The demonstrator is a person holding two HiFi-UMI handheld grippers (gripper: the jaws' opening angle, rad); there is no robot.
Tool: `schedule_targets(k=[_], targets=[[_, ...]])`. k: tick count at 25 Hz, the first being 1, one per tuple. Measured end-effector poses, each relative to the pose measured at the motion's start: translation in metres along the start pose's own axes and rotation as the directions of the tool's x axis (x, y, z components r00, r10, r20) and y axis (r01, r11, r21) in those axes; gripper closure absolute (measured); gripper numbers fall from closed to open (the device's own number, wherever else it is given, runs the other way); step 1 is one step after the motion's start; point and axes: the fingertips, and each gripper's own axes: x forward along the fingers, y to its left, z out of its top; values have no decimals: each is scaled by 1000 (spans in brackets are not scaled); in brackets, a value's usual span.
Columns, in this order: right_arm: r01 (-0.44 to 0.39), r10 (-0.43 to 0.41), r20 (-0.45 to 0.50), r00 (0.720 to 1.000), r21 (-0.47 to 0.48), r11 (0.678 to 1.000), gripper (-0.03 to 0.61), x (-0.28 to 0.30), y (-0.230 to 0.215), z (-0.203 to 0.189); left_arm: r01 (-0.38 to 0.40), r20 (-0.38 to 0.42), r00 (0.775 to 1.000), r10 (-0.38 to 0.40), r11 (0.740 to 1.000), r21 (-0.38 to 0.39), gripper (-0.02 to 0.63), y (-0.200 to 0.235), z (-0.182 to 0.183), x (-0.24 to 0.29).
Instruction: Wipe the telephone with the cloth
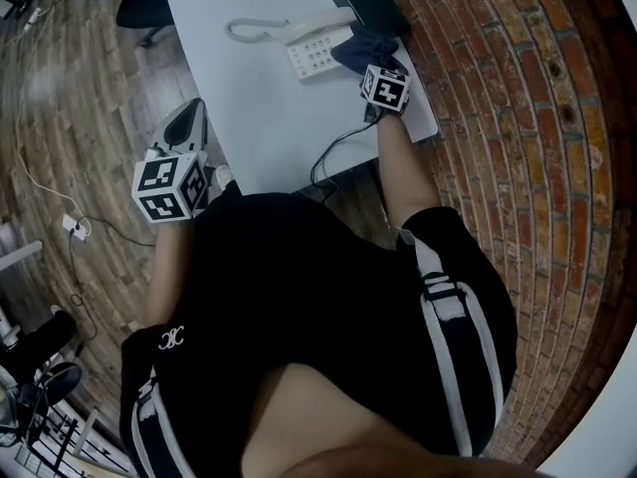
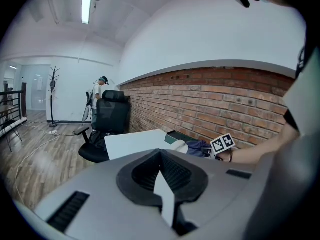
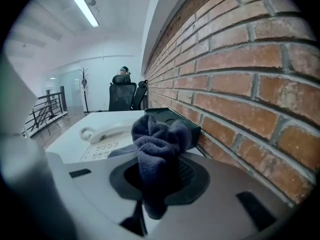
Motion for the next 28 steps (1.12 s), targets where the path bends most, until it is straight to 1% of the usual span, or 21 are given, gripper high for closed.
schedule_targets(k=[2, 4, 7, 9, 11, 13, 15, 18, 21, 24, 28], targets=[[-15, 14, 41, 999, 17, 1000, 531, -10, 0, 4, 3, 11, 1000, -3, 1000, -6, 620, -3, 3, 3], [-25, 22, 98, 995, 35, 999, 531, -26, 2, 16, 8, 26, 1000, -8, 1000, -10, 620, -6, 8, 7], [-66, 55, 207, 977, 48, 997, 531, -61, 13, 46, 10, 50, 999, -10, 1000, -4, 620, -14, 12, 13], [-97, 83, 292, 953, 37, 995, 531, -91, 23, 69, 12, 67, 998, -13, 1000, 18, 620, -22, 15, 18], [-128, 105, 374, 922, 37, 991, 531, -122, 32, 90, 25, 81, 996, -28, 999, 38, 620, -32, 18, 25], [-164, 130, 431, 893, 43, 985, 531, -152, 43, 102, 48, 87, 995, -52, 998, 45, 620, -42, 20, 33], [-192, 155, 449, 880, 38, 981, 531, -175, 56, 100, 73, 87, 993, -78, 996, 53, 620, -54, 20, 39], [-205, 176, 450, 876, 15, 979, 531, -198, 71, 88, 108, 83, 990, -113, 992, 72, 620, -71, 22, 46], [-215, 194, 452, 871, -4, 977, 531, -210, 73, 82, 131, 80, 987, -137, 989, 74, 620, -84, 23, 51], [-213, 201, 465, 862, -26, 977, 531, -214, 69, 84, 141, 81, 986, -146, 988, 66, 620, -91, 22, 52], [-210, 201, 480, 854, -34, 977, 531, -212, 62, 88, 128, 82, 988, -133, 989, 69, 620, -90, 22, 49]])
